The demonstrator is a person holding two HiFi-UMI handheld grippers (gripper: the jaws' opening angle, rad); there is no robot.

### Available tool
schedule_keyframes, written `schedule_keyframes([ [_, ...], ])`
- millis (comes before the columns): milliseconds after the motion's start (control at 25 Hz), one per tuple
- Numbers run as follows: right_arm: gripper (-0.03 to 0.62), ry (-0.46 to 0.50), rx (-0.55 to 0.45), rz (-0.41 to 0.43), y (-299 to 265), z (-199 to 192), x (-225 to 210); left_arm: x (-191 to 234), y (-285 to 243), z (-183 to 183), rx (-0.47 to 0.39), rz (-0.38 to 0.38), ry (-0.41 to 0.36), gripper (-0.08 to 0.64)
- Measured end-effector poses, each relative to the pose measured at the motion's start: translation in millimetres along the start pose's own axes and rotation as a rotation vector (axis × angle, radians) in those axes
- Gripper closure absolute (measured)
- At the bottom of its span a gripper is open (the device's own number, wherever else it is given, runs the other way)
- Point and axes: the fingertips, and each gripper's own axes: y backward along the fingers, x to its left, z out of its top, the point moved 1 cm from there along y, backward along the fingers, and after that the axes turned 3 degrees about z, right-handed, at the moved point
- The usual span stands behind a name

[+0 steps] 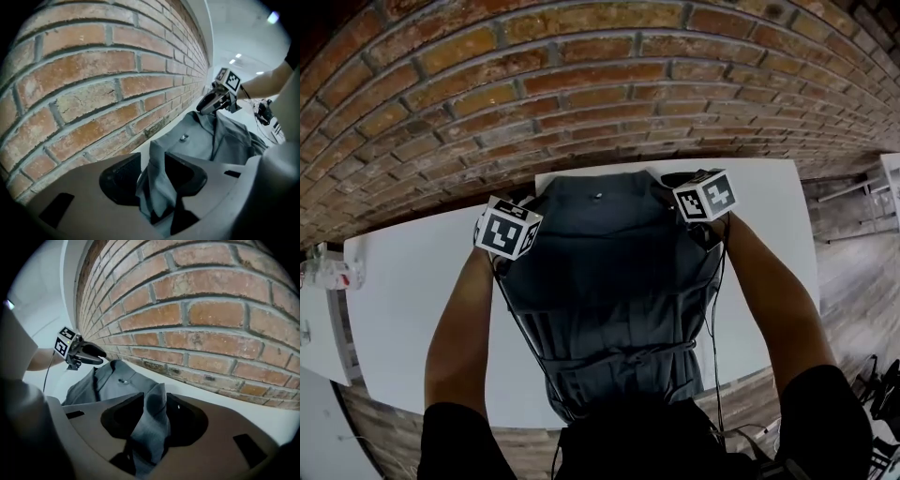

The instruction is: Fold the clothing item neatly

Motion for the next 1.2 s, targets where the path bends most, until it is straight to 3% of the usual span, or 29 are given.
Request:
schedule_keyframes([
  [160, 0.433, 0.023, 0.08, 0.059, -21.7, 3.8, -1.0, -4.7, -29.2, -3.8, 0.068, -0.015, -0.064, 0.405],
  [360, 0.43, 0.044, 0.149, 0.046, -43.0, -2.8, -2.1, -1.8, -54.8, -11.1, 0.117, -0.009, -0.049, 0.408],
  [440, 0.437, 0.082, 0.134, 0.024, -46.0, -3.1, -0.2, -2.5, -57.4, -12.2, 0.125, -0.01, -0.032, 0.444],
  [480, 0.479, 0.106, 0.118, 0.011, -44.9, -0.9, 0.3, -2.5, -57.6, -11.5, 0.127, -0.007, -0.031, 0.485],
  [560, 0.565, 0.149, 0.079, -0.011, -38.7, 6.0, 1.7, -2.5, -54.9, -7.1, 0.111, -0.009, -0.02, 0.537],
  [760, 0.58, 0.219, -0.047, 0.06, -8.7, 23.8, 26.9, -5.1, -17.7, 17.9, -0.054, -0.042, 0.016, 0.538],
  [840, 0.58, 0.277, -0.103, 0.096, 9.1, 30.8, 40.5, -11.7, 4.1, 29.1, -0.131, -0.036, -0.046, 0.538],
  [960, 0.58, 0.398, -0.156, 0.131, 33.5, 35.1, 61.8, -27.7, 37.3, 38.1, -0.219, -0.007, -0.198, 0.538],
  [1200, 0.58, 0.593, -0.157, 0.171, 74.6, 18.6, 101.0, -69.5, 99.4, 28.5, -0.345, 0.04, -0.484, 0.538],
])
